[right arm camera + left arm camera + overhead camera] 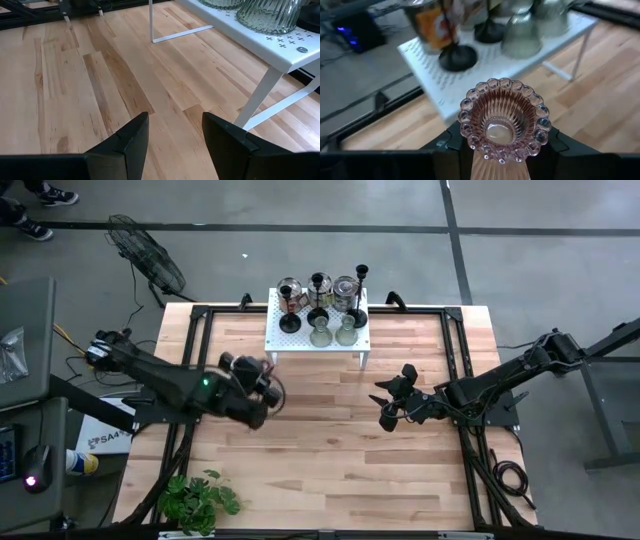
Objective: Pick & Place candle stick holders
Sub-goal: Put the purple candle holder on the shelf
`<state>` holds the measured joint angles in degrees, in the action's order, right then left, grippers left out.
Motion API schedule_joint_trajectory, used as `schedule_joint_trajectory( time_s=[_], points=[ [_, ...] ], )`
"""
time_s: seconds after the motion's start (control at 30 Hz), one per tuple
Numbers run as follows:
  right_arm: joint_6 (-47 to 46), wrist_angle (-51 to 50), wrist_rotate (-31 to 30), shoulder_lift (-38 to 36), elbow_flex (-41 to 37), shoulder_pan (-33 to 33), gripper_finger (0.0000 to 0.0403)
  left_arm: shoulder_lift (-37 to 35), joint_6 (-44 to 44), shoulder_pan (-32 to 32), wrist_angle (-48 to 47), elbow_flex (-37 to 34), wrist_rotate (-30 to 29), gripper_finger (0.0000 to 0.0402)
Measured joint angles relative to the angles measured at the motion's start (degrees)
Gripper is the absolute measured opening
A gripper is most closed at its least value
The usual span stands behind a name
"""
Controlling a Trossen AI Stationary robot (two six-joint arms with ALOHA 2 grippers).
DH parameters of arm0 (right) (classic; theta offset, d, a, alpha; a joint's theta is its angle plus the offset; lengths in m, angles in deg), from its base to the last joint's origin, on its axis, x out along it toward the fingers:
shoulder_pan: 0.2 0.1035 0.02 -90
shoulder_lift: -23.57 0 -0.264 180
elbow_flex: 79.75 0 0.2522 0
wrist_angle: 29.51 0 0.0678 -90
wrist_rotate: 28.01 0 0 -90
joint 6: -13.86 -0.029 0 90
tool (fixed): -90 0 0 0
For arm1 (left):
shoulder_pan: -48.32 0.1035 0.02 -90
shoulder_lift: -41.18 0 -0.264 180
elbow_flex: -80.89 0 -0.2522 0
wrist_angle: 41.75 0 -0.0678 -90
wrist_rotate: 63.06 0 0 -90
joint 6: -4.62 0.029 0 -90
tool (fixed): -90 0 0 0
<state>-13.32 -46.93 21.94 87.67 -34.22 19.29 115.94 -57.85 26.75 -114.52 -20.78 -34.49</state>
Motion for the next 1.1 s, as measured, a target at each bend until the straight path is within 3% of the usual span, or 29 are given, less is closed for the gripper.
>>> schedule_joint_trajectory(
  time_s=[0.2, 0.37, 0.57, 1.1],
  points=[
    [0.00, -0.02, -0.15, 0.00, 0.00, 0.00, 0.0176, -3.23, 17.89, 7.04, 13.82, 0.03, 6.49, 0.0124],
    [0.00, 0.02, -0.20, 0.00, 0.00, 0.01, 0.0176, -3.35, 26.28, 12.41, 19.06, 0.03, 10.92, 0.0124],
    [0.00, 0.01, -0.28, 0.00, 0.00, 0.01, 0.0176, -3.35, 27.79, 18.39, 19.81, 0.03, 13.48, 0.0124],
    [0.02, 0.02, -0.28, 0.00, 0.00, 0.01, 0.0176, -3.35, 32.71, 31.06, 25.25, -0.84, 27.04, 0.0124]
  ],
)
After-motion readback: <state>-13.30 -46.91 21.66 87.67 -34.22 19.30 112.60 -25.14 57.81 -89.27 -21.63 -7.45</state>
